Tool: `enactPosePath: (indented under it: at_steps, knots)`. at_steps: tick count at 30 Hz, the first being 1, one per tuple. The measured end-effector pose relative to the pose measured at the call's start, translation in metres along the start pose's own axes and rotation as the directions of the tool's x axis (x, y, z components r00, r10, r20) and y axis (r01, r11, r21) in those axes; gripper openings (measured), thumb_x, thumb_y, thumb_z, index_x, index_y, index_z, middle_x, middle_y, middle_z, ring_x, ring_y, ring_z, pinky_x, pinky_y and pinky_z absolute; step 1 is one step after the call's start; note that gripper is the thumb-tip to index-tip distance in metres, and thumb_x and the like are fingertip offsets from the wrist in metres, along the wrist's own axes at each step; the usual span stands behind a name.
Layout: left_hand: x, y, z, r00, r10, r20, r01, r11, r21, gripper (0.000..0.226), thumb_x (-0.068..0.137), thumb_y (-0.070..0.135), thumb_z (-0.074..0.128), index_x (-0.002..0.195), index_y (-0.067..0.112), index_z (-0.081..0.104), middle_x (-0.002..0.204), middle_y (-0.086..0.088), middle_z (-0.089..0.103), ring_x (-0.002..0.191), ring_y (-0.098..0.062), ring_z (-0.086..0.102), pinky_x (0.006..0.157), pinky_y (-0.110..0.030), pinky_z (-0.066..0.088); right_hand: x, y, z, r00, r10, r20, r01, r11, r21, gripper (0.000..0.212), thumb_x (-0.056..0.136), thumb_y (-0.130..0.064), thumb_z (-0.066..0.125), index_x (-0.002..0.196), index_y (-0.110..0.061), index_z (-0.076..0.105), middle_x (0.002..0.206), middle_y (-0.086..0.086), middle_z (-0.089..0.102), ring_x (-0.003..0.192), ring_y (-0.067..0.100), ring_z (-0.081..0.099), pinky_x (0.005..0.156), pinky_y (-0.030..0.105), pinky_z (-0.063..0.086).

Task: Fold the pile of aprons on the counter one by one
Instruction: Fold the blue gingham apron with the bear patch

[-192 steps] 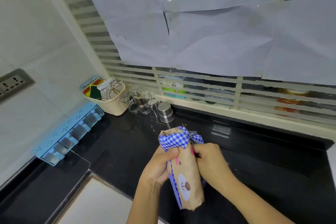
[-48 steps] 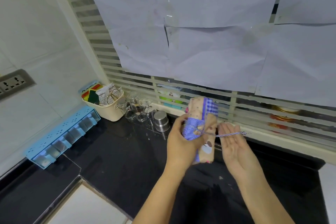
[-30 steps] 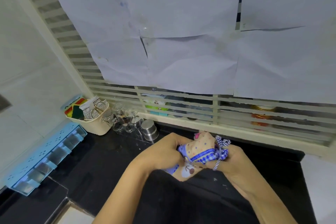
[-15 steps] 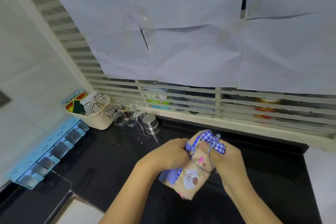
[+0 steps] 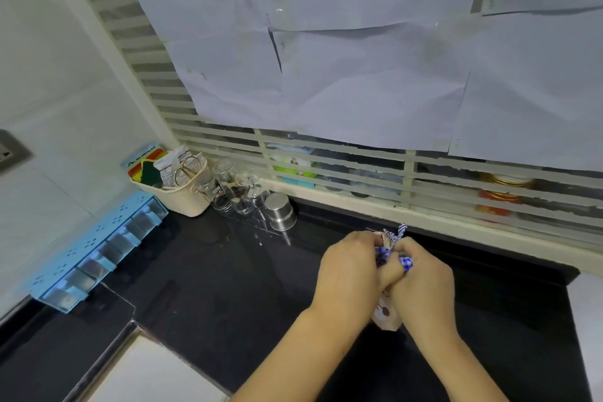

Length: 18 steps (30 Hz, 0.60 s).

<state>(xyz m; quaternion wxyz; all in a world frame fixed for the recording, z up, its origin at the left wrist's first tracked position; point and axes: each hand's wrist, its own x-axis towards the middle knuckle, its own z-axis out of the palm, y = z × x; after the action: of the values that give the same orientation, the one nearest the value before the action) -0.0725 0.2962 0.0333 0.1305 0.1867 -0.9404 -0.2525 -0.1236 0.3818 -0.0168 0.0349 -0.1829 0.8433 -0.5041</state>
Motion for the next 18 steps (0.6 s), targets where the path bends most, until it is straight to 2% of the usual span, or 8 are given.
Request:
enactPosePath:
  at_steps: [5, 8, 10, 12, 14, 16, 18]
  knots:
    - [-0.002, -0.007, 0.002, 0.999, -0.036, -0.005, 0.036, 0.999, 0.006, 0.021, 0.092, 0.031, 0.058, 0.106, 0.018, 0.067, 0.098, 0.004, 0.069, 0.088, -0.01, 0.063, 0.082, -0.027, 0.049, 0.0, 0.004, 0.003, 0.994, -0.111, -0.017, 0.105, 0.973, -0.208, 0.029, 0.075, -0.011, 0.073, 0.066, -0.022, 0.048, 0.06, -0.01, 0.049, 0.055, 0.007, 0.046, 0.049, 0.018, 0.033]
    - [-0.011, -0.008, 0.004, 0.987, -0.123, -0.107, 0.102, 0.978, -0.182, 0.015, 0.087, 0.034, 0.066, 0.092, 0.019, 0.068, 0.081, 0.009, 0.068, 0.072, -0.007, 0.061, 0.071, -0.023, 0.05, 0.003, 0.003, 0.001, 0.966, -0.26, 0.009, 0.252, 0.928, -0.274, 0.039, 0.068, -0.01, 0.079, 0.064, -0.024, 0.043, 0.059, -0.012, 0.044, 0.048, 0.006, 0.041, 0.043, 0.016, 0.029]
    - [-0.013, -0.008, 0.004, 0.978, -0.175, -0.113, 0.146, 0.963, -0.226, 0.016, 0.086, 0.035, 0.067, 0.086, 0.018, 0.067, 0.074, 0.011, 0.065, 0.068, -0.007, 0.06, 0.065, -0.018, 0.048, 0.002, 0.003, 0.003, 0.948, -0.315, 0.051, 0.317, 0.905, -0.285, 0.048, 0.064, -0.005, 0.079, 0.068, -0.028, 0.038, 0.061, -0.013, 0.041, 0.047, 0.006, 0.037, 0.042, 0.015, 0.024]
    - [-0.01, -0.007, 0.002, 0.979, -0.194, -0.067, 0.184, 0.973, -0.14, 0.016, 0.089, 0.032, 0.062, 0.086, 0.017, 0.066, 0.076, 0.009, 0.065, 0.07, -0.008, 0.061, 0.063, -0.015, 0.046, 0.0, 0.005, 0.009, 0.944, -0.322, 0.065, 0.327, 0.905, -0.272, 0.054, 0.062, -0.002, 0.076, 0.07, -0.033, 0.032, 0.063, -0.013, 0.037, 0.05, 0.007, 0.036, 0.04, 0.022, 0.029]
    - [-0.006, -0.006, 0.003, 0.98, -0.198, -0.023, 0.198, 0.98, -0.029, 0.016, 0.091, 0.026, 0.055, 0.085, 0.013, 0.062, 0.083, 0.003, 0.067, 0.076, -0.01, 0.062, 0.069, -0.021, 0.049, -0.002, 0.009, 0.015, 0.948, -0.31, 0.072, 0.318, 0.91, -0.265, 0.055, 0.062, -0.003, 0.072, 0.071, -0.037, 0.029, 0.065, -0.012, 0.038, 0.052, 0.009, 0.038, 0.041, 0.031, 0.037]
    - [-0.002, -0.006, 0.004, 0.974, -0.223, 0.029, 0.223, 0.975, 0.023, 0.019, 0.09, 0.022, 0.053, 0.082, 0.007, 0.062, 0.085, -0.004, 0.068, 0.076, -0.015, 0.062, 0.071, -0.027, 0.051, -0.005, 0.013, 0.017, 0.944, -0.319, 0.089, 0.331, 0.915, -0.232, 0.056, 0.061, -0.002, 0.073, 0.072, -0.037, 0.031, 0.066, -0.011, 0.04, 0.052, 0.008, 0.04, 0.041, 0.029, 0.037]
    - [0.003, -0.013, -0.001, 0.963, -0.258, 0.084, 0.259, 0.966, -0.01, 0.021, 0.086, 0.021, 0.059, 0.076, 0.004, 0.067, 0.072, -0.006, 0.066, 0.06, -0.009, 0.057, 0.058, -0.023, 0.049, -0.006, 0.014, 0.019, 0.941, -0.322, 0.107, 0.337, 0.924, -0.182, 0.061, 0.059, -0.001, 0.077, 0.071, -0.036, 0.029, 0.064, -0.012, 0.038, 0.05, 0.005, 0.037, 0.042, 0.021, 0.03]
